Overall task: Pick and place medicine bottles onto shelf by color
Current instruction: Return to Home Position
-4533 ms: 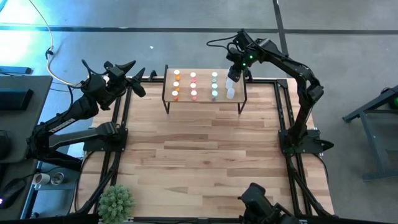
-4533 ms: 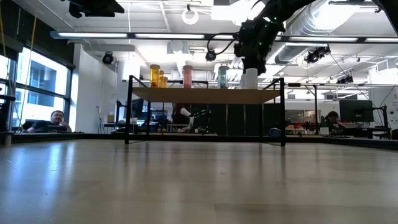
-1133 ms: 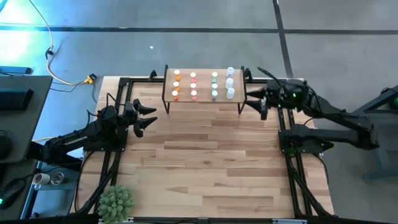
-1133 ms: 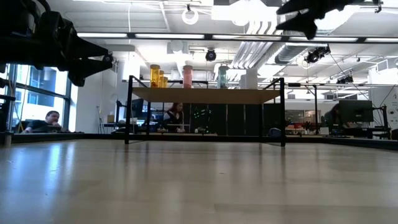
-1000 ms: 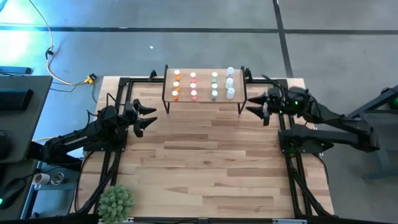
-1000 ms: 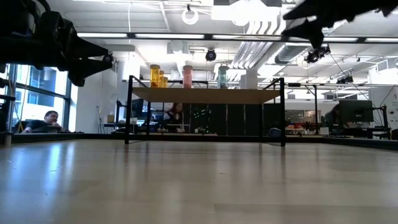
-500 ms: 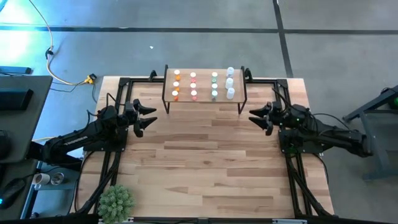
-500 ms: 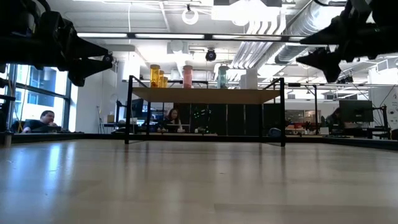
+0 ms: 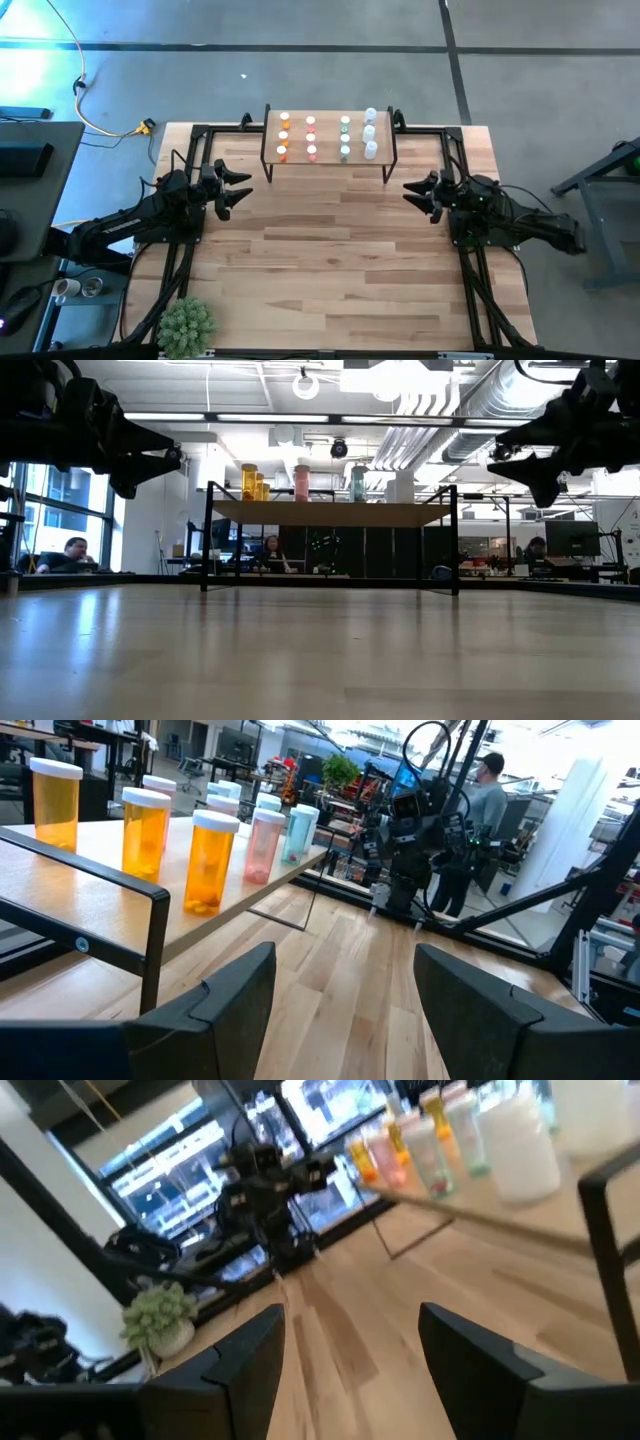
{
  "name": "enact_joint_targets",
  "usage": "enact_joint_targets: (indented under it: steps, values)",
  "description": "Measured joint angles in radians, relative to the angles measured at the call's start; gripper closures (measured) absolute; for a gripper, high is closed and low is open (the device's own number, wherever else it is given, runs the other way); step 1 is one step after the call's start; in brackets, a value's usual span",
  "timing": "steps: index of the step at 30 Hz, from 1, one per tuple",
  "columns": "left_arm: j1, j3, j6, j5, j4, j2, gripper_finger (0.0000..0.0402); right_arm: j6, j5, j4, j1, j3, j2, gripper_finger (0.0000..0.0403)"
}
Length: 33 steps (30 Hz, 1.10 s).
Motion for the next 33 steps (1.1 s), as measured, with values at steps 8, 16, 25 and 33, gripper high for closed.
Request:
enact_joint_targets:
  steps: [8, 16, 25, 33]
  values:
    - [0.0, 0.0, 0.0, 0.0, 0.0, 0.0, 0.0172, -0.001, 0.059, -0.077, 0.048, -0.001, -0.027, 0.0181]
    - [0.0, 0.0, 0.0, 0.0, 0.0, 0.0, 0.0172, -0.007, 0.06, -0.109, 0.049, -0.001, -0.027, 0.0181]
    - [0.0, 0.0, 0.0, 0.0, 0.0, 0.0, 0.0172, -0.009, 0.06, -0.11, 0.049, -0.001, -0.027, 0.0181]
    - [0.0, 0.0, 0.0, 0.0, 0.0, 0.0, 0.0172, -0.009, 0.06, -0.11, 0.049, -0.001, -0.027, 0.0181]
